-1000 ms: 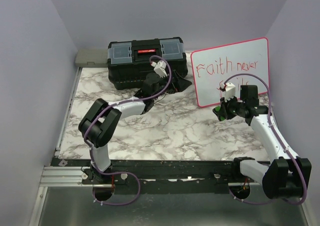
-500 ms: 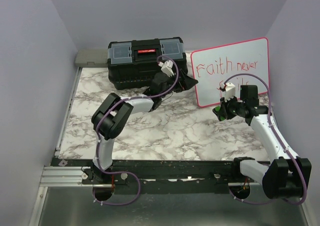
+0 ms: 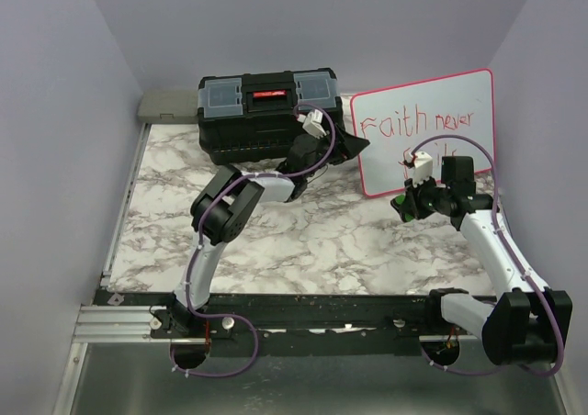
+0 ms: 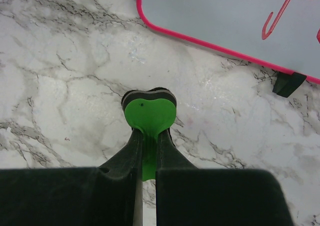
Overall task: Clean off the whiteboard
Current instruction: Pick up the whiteboard from the whiteboard stand.
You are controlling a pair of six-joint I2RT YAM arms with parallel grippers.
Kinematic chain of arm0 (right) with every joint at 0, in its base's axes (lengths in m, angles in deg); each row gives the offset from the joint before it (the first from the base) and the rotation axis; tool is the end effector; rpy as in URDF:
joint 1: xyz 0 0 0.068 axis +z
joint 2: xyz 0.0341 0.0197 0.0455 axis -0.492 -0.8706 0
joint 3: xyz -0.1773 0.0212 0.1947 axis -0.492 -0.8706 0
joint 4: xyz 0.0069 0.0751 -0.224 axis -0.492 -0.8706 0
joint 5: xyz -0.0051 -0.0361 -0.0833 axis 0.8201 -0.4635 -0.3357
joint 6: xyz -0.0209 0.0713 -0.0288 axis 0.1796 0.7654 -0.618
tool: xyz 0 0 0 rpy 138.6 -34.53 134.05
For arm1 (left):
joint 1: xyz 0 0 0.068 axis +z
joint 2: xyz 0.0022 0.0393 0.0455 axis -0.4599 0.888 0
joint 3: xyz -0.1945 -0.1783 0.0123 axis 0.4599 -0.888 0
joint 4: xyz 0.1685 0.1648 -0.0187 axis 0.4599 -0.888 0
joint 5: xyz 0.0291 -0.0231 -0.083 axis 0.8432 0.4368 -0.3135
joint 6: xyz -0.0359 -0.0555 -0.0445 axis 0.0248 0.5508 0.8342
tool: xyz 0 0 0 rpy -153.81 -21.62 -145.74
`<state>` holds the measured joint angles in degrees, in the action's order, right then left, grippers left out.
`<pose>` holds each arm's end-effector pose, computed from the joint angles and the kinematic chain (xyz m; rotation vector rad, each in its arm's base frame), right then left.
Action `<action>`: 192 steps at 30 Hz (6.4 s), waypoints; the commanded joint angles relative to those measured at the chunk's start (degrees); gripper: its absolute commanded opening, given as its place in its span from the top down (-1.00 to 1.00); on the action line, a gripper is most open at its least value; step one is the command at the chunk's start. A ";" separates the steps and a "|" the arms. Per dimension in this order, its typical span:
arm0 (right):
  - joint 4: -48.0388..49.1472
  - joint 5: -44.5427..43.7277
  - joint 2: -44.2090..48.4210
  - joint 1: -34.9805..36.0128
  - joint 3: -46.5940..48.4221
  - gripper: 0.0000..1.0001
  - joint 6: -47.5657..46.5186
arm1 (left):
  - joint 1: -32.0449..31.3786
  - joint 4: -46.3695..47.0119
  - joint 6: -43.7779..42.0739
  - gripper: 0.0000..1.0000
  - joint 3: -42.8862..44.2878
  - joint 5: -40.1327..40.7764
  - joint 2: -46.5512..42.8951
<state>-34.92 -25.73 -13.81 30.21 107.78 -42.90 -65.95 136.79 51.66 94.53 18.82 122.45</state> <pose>0.2187 0.0299 0.2207 -0.6413 2.2956 0.3237 0.3830 -0.3203 0.2012 -0.1619 1.7540 -1.4319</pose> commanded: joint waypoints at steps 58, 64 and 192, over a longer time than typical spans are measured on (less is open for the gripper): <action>0.90 1.02 2.13 -0.38 -0.48 0.99 -0.17 | -3.62 22.72 -7.41 1.00 2.44 -3.15 6.96; 0.78 1.60 3.27 -0.38 -0.35 0.99 -0.13 | -3.49 26.34 -11.31 1.00 0.01 -3.26 2.08; 0.07 4.33 2.95 -2.26 -0.44 0.99 -0.83 | 0.24 14.10 -27.64 1.00 7.70 -7.30 -2.61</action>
<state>-34.79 -22.35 -10.71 28.24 107.73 -43.36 -66.28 144.75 27.79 100.65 11.96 120.79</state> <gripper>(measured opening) 0.085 0.037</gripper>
